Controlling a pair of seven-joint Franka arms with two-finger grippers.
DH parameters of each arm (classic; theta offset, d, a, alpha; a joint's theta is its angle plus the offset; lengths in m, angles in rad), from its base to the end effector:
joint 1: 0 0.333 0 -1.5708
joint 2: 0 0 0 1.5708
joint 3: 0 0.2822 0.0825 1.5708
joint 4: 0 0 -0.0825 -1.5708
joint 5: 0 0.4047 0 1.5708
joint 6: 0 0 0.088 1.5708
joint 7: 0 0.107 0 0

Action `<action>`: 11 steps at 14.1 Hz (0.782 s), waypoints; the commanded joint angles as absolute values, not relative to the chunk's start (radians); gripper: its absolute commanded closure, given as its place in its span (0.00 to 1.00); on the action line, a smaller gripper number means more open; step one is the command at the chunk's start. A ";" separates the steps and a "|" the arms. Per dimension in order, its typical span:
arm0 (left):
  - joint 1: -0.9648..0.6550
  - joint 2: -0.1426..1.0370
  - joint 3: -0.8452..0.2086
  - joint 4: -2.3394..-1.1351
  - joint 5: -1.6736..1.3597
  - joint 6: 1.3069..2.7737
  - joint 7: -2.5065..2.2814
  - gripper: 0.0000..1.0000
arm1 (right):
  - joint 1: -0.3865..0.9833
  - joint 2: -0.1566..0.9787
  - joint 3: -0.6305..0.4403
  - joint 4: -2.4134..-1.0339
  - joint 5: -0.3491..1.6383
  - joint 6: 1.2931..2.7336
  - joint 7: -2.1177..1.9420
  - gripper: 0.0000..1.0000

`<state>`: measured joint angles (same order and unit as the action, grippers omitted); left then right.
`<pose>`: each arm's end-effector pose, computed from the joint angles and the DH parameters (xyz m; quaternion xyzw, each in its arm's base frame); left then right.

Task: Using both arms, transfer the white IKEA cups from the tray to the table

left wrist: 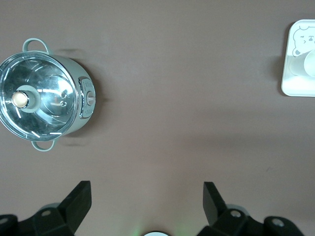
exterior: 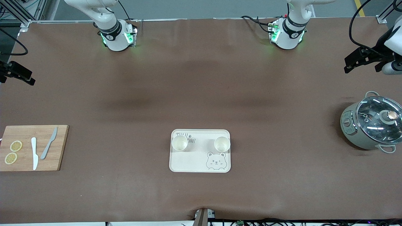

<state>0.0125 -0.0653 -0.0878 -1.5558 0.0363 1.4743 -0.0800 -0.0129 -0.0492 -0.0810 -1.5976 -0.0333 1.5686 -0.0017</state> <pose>0.5457 -0.0386 0.6262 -0.9997 -0.0041 0.0066 0.0215 0.5586 -0.0572 0.6052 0.9988 -0.0463 0.0093 0.0151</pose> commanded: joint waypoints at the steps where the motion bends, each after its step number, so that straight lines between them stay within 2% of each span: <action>1: 0.015 -0.063 -0.091 -1.545 0.044 1.479 -0.077 0.00 | -0.029 -0.038 -0.071 -1.572 -0.015 1.562 0.008 0.00; 6: 0.008 -0.061 -0.091 -1.545 0.055 1.479 -0.087 0.00 | -0.025 -0.023 -0.071 -1.571 -0.017 1.569 0.006 0.00; 8: 0.015 -0.034 -0.089 -1.501 0.048 1.470 -0.100 0.00 | -0.020 -0.018 -0.069 -1.569 -0.017 1.569 0.006 0.00; 11: 0.011 -0.006 -0.091 -1.497 0.045 1.463 -0.113 0.00 | -0.017 -0.014 -0.067 -1.571 -0.017 1.568 0.008 0.00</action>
